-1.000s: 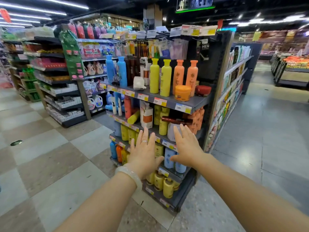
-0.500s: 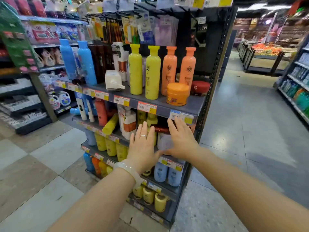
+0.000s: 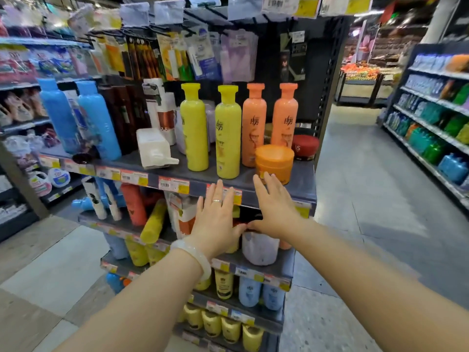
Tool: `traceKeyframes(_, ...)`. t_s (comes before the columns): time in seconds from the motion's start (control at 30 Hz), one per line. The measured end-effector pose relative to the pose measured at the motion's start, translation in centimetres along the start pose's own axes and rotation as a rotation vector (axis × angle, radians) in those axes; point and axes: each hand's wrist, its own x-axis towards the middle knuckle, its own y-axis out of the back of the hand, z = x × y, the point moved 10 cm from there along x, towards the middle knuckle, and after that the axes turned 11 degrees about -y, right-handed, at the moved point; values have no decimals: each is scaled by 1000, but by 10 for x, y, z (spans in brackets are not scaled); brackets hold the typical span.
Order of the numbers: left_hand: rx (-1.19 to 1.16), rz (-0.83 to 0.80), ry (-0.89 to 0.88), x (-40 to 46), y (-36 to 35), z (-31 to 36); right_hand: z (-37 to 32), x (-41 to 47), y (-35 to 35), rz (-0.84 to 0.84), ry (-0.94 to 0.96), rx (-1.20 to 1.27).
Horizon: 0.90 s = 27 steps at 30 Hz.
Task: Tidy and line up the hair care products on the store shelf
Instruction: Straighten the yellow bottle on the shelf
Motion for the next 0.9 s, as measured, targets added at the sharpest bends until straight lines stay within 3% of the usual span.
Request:
traceKeyframes(0.37,-14,24,-216,46,8,-6,21,17,24,161,-198,18)
traceKeyframes(0.57,-168,302,-107,67,40,-24,26,32,50,242,-205,62)
traceKeyframes(0.73,-132,233,-32,82,38,-50,5,61,76,361,-97,141)
traceKeyframes(0.9,-103,176,-26,90,34,-77,-25,95,76,333,-17,217)
